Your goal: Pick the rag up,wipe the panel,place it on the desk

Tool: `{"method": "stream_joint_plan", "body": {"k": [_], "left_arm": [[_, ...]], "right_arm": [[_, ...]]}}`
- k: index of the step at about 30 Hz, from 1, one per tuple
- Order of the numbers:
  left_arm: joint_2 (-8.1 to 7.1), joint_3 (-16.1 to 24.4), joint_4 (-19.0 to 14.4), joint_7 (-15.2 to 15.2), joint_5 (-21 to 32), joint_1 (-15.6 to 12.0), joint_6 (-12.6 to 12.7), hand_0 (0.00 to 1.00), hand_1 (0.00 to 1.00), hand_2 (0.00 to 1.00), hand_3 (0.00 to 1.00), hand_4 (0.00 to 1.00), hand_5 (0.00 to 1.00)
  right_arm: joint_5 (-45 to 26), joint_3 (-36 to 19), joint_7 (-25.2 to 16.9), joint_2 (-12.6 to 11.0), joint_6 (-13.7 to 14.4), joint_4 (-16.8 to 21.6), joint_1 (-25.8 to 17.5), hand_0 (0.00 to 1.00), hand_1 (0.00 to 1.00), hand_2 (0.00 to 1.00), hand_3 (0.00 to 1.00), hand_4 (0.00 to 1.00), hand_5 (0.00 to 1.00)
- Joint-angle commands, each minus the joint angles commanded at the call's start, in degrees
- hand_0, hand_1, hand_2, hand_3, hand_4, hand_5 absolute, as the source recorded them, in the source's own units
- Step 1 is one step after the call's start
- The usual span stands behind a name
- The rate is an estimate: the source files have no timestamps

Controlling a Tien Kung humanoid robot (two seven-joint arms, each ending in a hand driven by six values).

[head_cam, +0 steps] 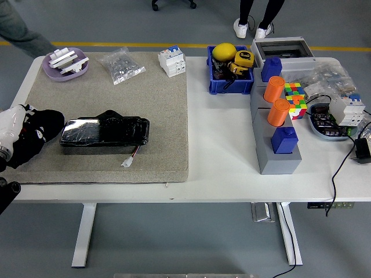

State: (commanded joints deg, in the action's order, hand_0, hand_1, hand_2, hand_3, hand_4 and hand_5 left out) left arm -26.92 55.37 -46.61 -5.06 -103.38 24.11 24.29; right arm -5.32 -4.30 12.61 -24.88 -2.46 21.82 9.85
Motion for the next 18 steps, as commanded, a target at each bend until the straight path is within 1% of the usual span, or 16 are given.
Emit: {"method": "stream_joint_plan", "body": {"k": [1, 6, 7, 12, 13, 18], "left_arm": [[0.0, 0.1, 0.05, -0.15, -0.05, -0.01, -0.2, 0.459, 0.57, 0.603, 0.572, 0.696, 0.002], [-0.15, 0.75, 0.01, -0.25, 0.22, 0.01, -2.1, 0.459, 0.57, 0.603, 0.572, 0.696, 0.002], [-0.17, 0.85, -0.02, -0.14, 0.25, 0.02, -2.35, 0.572, 0.705, 0.721, 0.585, 0.864, 0.052], [-0.3, 1.45, -0.15, 0.19, 0.14, 0.03, -3.37, 0.572, 0.705, 0.721, 0.585, 0.864, 0.052], [-0.33, 1.65, -0.22, 0.19, 0.15, 0.0, -3.69, 0.64, 0.749, 0.774, 0.631, 0.935, 0.118], [-0.44, 2.42, -0.42, 0.61, 0.68, -0.04, -4.91, 0.64, 0.749, 0.774, 0.631, 0.935, 0.118]], "right_arm": [[-0.01, 0.01, -0.01, 0.01, 0.01, 0.0, -0.01, 0.766, 0.697, 0.711, 0.683, 0.998, 0.519], [0.09, -0.11, 0.1, -0.04, 0.09, -0.04, 0.05, 0.766, 0.697, 0.711, 0.683, 0.998, 0.519], [0.1, -0.13, 0.1, -0.06, 0.1, -0.05, 0.08, 0.766, 0.697, 0.711, 0.683, 0.998, 0.521], [0.1, -0.12, 0.09, -0.11, 0.14, -0.06, 0.17, 0.766, 0.697, 0.711, 0.683, 0.998, 0.521], [0.12, -0.11, 0.09, -0.11, 0.13, -0.05, 0.17, 0.766, 0.697, 0.711, 0.682, 0.998, 0.519], [-0.06, -0.08, 0.07, -0.06, 0.2, -0.1, 0.18, 0.766, 0.697, 0.711, 0.682, 0.998, 0.519]]}}
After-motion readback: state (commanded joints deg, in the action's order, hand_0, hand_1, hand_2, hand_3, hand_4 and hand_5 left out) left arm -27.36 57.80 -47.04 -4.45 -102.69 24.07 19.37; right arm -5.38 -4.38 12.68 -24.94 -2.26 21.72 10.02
